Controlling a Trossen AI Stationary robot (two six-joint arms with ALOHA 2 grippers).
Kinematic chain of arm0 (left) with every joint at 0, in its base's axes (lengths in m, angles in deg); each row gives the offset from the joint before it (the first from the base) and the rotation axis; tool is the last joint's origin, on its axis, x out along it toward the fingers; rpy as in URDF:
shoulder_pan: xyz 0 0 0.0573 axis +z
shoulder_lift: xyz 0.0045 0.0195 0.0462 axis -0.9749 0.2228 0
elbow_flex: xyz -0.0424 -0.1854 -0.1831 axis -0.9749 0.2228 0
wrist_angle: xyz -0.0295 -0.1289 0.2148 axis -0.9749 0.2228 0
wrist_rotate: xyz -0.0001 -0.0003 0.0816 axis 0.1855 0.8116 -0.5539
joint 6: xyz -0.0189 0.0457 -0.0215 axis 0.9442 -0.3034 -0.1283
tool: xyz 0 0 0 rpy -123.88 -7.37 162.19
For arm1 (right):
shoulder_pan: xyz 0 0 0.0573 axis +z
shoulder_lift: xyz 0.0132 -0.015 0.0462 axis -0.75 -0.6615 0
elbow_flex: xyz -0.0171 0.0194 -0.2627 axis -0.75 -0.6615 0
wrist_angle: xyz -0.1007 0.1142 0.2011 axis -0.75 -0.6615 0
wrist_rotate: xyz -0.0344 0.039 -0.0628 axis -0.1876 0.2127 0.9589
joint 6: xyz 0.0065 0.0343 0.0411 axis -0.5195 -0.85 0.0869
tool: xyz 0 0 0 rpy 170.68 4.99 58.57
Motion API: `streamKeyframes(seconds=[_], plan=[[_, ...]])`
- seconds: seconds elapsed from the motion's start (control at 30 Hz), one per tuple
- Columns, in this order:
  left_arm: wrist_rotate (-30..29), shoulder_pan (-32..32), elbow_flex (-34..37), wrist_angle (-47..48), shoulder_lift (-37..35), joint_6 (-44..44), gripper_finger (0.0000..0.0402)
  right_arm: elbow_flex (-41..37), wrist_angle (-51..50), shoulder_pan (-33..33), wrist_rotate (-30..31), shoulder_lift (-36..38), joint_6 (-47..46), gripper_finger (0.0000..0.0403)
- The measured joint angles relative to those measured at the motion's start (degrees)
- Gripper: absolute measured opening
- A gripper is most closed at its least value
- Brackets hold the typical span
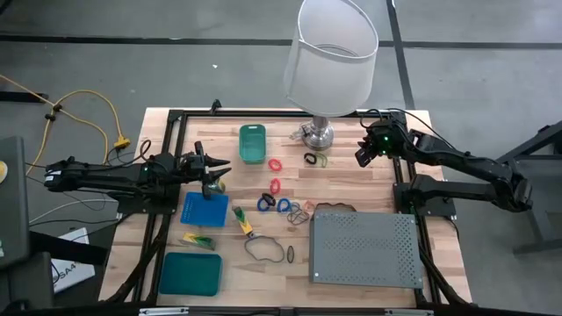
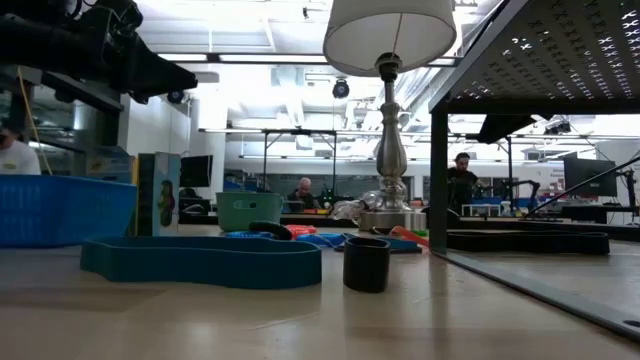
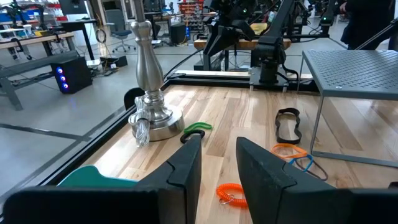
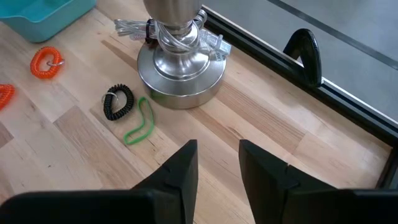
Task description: Pick & Place Office Desk Supplies
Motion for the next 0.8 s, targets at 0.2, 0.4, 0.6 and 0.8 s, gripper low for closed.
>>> streamKeyframes(seconds=[0.2,0.4,0.6,0.8], plan=[[0.0,0.0,0.0,0.0,0.0,0.0,0.0096,0.0,0.0,0.0,0.0,0.0,0.0,0.0105],[0.0,0.0,0.0,0.0,0.0,0.0,0.0096,0.0,0.0,0.0,0.0,0.0,0.0,0.0105],[0.0,0.0,0.0,0.0,0.0,0.0,0.0096,0.0,0.0,0.0,0.0,0.0,0.0,0.0105],[0.0,0.0,0.0,-0.6,0.0,0.0,0.0096,0.0,0.0,0.0,0.0,0.0,0.0,0.0105]])
